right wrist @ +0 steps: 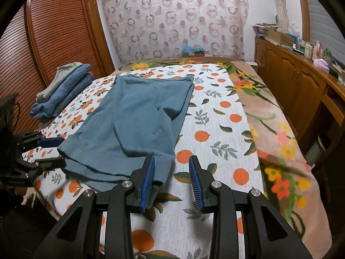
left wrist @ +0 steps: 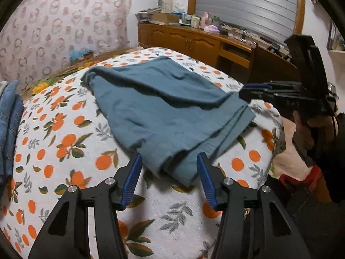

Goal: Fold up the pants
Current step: 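Grasp the folded shorts' hem with the left tool and lift it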

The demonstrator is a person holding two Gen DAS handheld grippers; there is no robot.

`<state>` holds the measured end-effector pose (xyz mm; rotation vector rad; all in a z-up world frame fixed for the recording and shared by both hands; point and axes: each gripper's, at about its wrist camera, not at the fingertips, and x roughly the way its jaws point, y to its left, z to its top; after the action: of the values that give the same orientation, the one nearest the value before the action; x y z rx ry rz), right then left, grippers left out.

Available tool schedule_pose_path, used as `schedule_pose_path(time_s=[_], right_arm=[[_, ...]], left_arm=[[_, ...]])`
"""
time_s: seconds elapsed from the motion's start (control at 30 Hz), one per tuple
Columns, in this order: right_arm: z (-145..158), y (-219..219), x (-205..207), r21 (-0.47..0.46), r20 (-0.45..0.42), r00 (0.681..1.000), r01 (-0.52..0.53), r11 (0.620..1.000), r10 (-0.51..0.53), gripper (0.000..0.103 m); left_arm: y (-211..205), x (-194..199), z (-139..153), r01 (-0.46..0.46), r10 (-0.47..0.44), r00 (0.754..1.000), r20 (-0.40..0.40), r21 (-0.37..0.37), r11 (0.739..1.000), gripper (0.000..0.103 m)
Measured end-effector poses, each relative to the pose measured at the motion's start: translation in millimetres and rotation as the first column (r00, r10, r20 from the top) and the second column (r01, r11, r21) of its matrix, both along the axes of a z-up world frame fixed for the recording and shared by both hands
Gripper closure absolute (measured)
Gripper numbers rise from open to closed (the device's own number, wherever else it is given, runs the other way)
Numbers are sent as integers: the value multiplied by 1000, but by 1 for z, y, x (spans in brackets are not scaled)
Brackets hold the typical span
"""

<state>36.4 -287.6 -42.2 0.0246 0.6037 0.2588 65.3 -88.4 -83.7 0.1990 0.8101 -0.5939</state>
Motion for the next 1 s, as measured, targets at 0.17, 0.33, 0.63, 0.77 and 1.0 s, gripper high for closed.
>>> schedule_pose_path(time_s=[0.17,0.33,0.63,0.77,1.0], right_arm=[[-1,-1,0,9,-1,1000,1,1000,-1,69],[-3,-1,-1,14,-4,1000,-1,1000,1,69],[-4,-1,0,24,-7,1000,-3,1000,3,69],[-6,0,0,29,-11,1000,-5,1000,6,69],[-7,2,3,37,-16,1000,-10,999,11,69]], left_arm=[[0,-1,-4,-9,9,1000,-11,9,1000,45],[-2,1,-11,-11,12,1000,-22,38,999,45],[5,10,-6,-52,52,999,4,-27,998,45],[11,7,4,-65,68,997,34,-64,996,45],[10,15,-4,-78,79,997,7,-25,997,65]])
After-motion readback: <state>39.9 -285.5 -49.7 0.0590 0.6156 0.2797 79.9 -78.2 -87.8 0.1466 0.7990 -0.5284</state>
